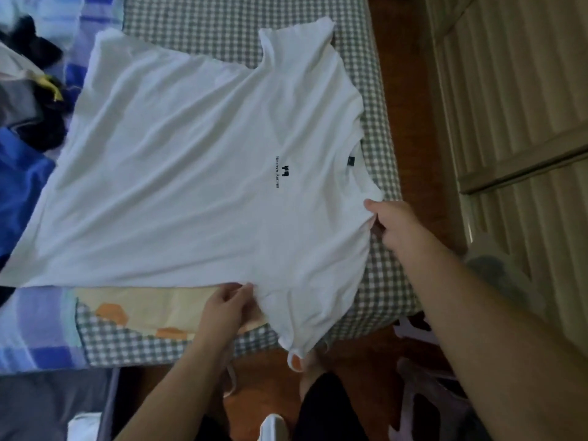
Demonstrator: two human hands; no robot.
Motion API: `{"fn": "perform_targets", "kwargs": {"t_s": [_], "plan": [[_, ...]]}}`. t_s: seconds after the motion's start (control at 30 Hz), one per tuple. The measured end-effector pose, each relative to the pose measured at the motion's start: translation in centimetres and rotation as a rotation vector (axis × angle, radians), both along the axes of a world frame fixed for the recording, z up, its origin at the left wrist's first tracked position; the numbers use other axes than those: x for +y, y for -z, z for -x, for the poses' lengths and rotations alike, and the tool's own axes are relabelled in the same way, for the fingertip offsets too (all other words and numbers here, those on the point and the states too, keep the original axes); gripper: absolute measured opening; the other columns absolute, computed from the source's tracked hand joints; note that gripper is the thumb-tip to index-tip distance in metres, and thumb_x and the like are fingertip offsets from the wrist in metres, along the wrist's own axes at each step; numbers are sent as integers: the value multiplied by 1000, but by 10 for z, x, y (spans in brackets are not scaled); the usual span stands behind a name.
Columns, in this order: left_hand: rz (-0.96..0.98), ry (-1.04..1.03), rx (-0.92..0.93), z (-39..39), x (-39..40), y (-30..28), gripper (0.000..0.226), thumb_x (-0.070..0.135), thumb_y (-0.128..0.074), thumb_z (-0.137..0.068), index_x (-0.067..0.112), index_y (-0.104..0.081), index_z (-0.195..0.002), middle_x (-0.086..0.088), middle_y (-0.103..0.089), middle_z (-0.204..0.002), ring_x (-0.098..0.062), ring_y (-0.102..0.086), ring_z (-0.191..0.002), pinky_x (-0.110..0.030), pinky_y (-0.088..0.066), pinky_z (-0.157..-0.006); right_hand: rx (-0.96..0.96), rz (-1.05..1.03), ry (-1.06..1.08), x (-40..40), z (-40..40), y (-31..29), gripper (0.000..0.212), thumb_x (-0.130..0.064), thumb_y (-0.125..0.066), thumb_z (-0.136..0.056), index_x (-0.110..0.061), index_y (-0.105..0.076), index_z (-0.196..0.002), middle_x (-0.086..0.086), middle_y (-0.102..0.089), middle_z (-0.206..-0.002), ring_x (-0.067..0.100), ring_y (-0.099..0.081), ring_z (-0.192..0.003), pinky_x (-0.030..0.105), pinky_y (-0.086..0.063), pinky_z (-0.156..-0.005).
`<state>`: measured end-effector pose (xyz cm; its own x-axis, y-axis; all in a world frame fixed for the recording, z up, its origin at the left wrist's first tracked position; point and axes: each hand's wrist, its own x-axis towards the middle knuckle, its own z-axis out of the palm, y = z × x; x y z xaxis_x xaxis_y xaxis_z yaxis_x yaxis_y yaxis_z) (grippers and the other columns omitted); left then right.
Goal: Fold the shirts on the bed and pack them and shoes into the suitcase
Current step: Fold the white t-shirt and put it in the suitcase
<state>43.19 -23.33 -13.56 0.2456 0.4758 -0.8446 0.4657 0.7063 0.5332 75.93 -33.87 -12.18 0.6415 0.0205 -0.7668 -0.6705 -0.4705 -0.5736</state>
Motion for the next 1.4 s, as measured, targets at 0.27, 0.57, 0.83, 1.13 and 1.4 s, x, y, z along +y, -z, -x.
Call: {"fn": "perform_targets", "kwargs": {"t_s": [0.27,0.57,0.83,1.13,1.4], "plan": [[-102,-75,-151,-17,-23,-26,37,25,-73,-81,-4,-50,-75,-11,-51,-85,-26,-46,-82,-44,-39,-81,-293,30,-107,-33,10,-6,37,-34,-66,-96,-17,-58,-128,-4,-62,-115,17,-61,-106,36,-52,-92],[-294,251,-223,-8,-5,-25,16,23,-76,-79,20,-62,-72,0,-54,-70,-16,-49,-69,-25,-41,-64,137,-104,-151,-93,163,23,11,-23,-68,-95,-17,-73,-103,1,-77,-101,22,-73,-96,45,-59,-88],[-288,473,-150,34,-18,-28,36,13,-75,-85,28,-53,-110,-5,-60,-101,-20,-63,-73,-26,-53,-60,-211,-107,-153,-109,178,3,13,-24,-54,-104,-23,-64,-112,-12,-71,-102,2,-68,-93,16,-53,-71],[-186,263,149,85,-40,-26,12,4,-60,-99,11,-55,-107,-8,-74,-85,-21,-72,-76,-22,-56,-65,-151,43,-165,-134,232,22,14,-20,-60,-100,-15,-65,-88,3,-71,-82,21,-67,-81,33,-49,-69],[-6,332,-133,55,-8,-65,25,-4,-53,-96,14,-70,-102,-35,-65,-87,-40,-73,-78,-46,-62,-78,-135,66,-103,-103,194,-32,42,-14,-69,-93,-23,-52,-130,-3,-61,-112,13,-63,-94,32,-54,-77]]}}
